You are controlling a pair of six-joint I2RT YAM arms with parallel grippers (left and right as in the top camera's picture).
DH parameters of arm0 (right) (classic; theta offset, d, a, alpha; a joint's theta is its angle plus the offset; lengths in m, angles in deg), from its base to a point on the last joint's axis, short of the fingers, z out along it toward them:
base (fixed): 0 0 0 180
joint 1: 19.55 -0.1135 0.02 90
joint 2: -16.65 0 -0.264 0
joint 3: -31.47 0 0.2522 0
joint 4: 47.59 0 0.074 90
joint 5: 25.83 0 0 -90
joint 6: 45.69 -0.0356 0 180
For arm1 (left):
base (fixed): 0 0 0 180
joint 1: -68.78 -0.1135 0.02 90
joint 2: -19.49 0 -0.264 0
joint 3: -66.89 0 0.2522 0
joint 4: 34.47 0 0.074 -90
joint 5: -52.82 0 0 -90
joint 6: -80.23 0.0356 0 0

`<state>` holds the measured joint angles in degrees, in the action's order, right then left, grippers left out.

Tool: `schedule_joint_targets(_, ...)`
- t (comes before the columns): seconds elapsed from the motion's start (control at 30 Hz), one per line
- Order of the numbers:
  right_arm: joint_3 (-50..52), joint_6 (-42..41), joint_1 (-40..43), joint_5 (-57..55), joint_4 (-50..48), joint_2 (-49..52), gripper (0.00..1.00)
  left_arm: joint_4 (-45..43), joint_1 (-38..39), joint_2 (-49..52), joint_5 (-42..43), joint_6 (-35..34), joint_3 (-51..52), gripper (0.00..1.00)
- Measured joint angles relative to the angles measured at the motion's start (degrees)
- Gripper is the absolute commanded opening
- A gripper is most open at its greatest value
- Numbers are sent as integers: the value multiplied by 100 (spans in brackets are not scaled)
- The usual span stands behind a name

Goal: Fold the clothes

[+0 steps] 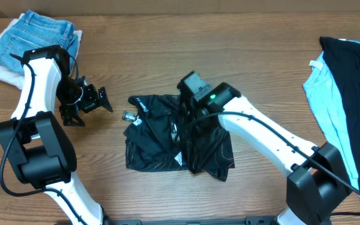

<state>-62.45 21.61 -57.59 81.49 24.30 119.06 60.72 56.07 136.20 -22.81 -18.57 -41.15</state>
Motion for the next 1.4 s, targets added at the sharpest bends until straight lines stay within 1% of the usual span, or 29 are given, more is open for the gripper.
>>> schedule_joint_targets(0.03,-7,-11,66,-24,-142,9,60,0,0,2,-2,0,0,100)
schedule_joint_targets(0.1,-11,-15,170,-55,-271,15,48,0,0,2,-2,0,0,100)
schedule_joint_targets(0.17,-11,-44,262,-92,-374,48,40,4,0,0,-2,0,0,100)
schedule_joint_targets(0.2,-11,-28,313,-94,-411,90,33,7,0,0,-2,0,0,100)
schedule_joint_targets(0.23,-11,-39,334,-107,-424,120,23,7,0,0,-2,0,0,100)
schedule_joint_targets(0.37,-11,-42,424,-114,-553,367,9,9,0,0,-2,0,0,100)
schedule_joint_targets(0.47,-11,-96,428,-101,-831,634,4,15,0,0,0,0,0,100)
schedule_joint_targets(0.67,-11,-127,542,273,-1657,1139,4,20,0,0,0,0,0,100)
schedule_joint_targets(0.8,-11,-131,824,726,-2280,1436,4,17,0,0,-2,0,0,100)
schedule_joint_targets(1.0,-11,-37,1410,1722,-3010,1886,4,7,0,0,-2,0,0,100)
schedule_joint_targets(1.13,-11,17,1766,2199,-3163,2026,11,-4,0,0,-2,0,0,100)
schedule_joint_targets(1.2,-11,26,1928,2310,-3165,2046,13,-4,0,2,-2,0,0,100)
schedule_joint_targets(1.23,-11,26,2002,2337,-3167,2050,12,-2,0,0,-2,0,0,100)
schedule_joint_targets(1.33,-11,24,2229,2430,-3189,2055,7,-4,0,0,-2,0,0,100)
schedule_joint_targets(1.4,-22,31,2413,2656,-3156,2055,6,-4,0,0,-2,0,0,100)
